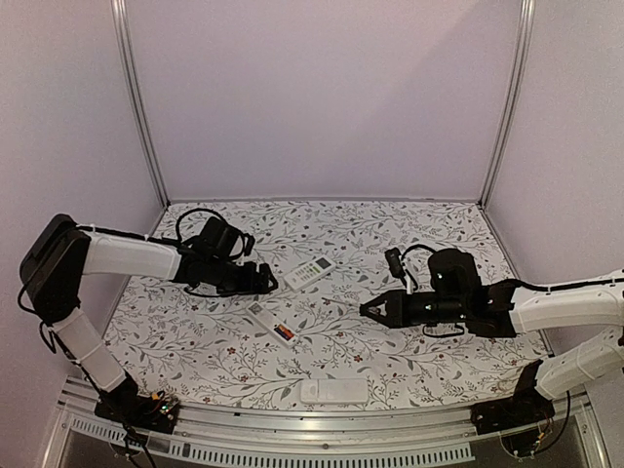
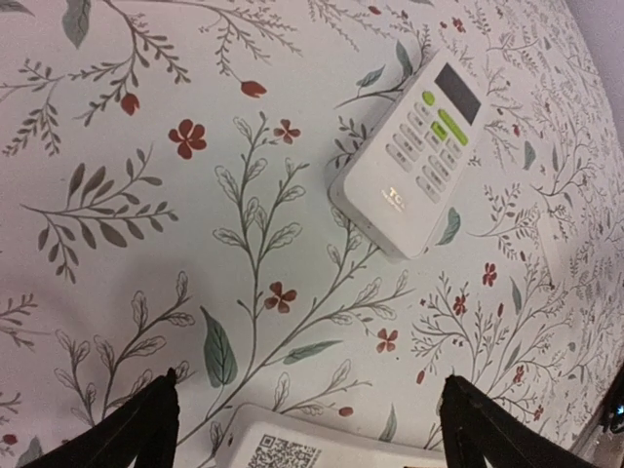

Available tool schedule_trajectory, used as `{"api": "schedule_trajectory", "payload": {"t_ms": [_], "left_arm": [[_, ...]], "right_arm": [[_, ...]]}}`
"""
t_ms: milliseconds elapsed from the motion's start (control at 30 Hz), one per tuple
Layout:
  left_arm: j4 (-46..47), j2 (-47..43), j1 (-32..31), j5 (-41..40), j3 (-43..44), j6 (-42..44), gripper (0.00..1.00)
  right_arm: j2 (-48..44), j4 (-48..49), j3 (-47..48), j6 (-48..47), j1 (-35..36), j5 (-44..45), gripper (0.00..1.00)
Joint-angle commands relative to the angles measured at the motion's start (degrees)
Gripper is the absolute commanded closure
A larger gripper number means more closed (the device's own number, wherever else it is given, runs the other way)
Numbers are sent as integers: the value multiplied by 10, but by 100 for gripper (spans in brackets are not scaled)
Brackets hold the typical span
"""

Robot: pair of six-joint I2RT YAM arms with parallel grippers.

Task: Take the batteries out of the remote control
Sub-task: Move the remote control without the battery cover to the center of the board.

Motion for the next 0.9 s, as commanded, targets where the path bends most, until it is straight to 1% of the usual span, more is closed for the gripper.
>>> {"api": "schedule_trajectory", "payload": {"t_ms": [0, 167, 433, 700, 867], "left_arm": [[7, 42, 5, 22, 51, 39, 7], [-6, 83, 5, 49, 84, 53, 8], [-58, 113, 4, 94, 113, 71, 8], [-82, 106, 2, 114, 90, 75, 8], [-87, 86, -7, 125, 68, 74, 8]], "right_arm": [[5, -3, -4, 12, 4, 6, 100], [6, -3, -3, 18, 4, 7, 100], [20, -4, 5, 23, 4, 14, 100], [36, -3, 9, 31, 4, 17, 100], [36, -3, 9, 36, 4, 22, 100]]}}
